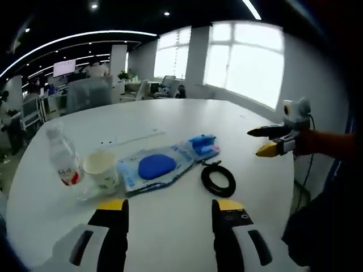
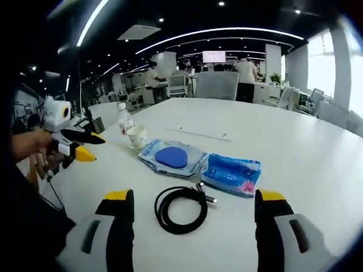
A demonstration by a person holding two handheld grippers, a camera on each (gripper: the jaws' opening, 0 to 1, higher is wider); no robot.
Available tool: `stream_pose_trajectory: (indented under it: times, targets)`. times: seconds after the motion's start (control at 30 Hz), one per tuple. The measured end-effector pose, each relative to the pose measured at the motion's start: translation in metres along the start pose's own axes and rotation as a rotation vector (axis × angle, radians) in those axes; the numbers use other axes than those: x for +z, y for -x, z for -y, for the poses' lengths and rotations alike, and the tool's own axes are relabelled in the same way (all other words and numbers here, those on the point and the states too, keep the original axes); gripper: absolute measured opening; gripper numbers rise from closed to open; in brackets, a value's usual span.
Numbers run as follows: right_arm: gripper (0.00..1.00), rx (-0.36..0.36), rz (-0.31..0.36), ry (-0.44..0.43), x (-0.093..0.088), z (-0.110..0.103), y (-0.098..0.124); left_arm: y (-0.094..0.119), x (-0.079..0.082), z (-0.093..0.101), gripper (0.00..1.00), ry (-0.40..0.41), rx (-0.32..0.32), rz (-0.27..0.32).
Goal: Arrange the tabletop items into an orderly group along one side of the table until the central work area is clear of visible clutter.
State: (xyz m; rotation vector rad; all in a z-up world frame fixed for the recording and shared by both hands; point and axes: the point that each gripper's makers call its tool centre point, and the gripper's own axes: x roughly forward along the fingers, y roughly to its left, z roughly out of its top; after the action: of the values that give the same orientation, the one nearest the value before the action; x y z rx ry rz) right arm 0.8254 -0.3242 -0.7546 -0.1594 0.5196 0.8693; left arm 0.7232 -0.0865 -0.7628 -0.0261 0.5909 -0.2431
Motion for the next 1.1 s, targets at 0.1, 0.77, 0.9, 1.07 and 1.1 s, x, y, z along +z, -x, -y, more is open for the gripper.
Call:
stream_pose_trajectory:
  times: [0.1,0.77,0.9,1.07,1.1]
  targets:
    - [0.92,0.001,0.002,-0.001,-0.003,-0.005,0.003,0.007,-0.003,-0.004,0.67,-0.006,0.012,0.002]
    - [1.0,-0.002,-0.004,-0.031,-0.023,-0.013,0.032,0.052,-0.008,-0.017,0.88,0.042,0.06,0.077]
    - [1.0,0.004,-0.009,-0.039,-0.024,-0.017,0.034,0.053,-0.012,-0.017,0.91,0.03,0.061,0.059]
    - [1.0,0.006,-0.043,-0.033,-0.027,-0.02,0.033,0.053,-0.015,-0.015,0.95,0.043,0.054,0.042]
    - [1.0,0.004,-0.056,-0.025,-0.029,-0.021,0.033,0.054,-0.015,-0.016,0.96,0.045,0.057,0.04]
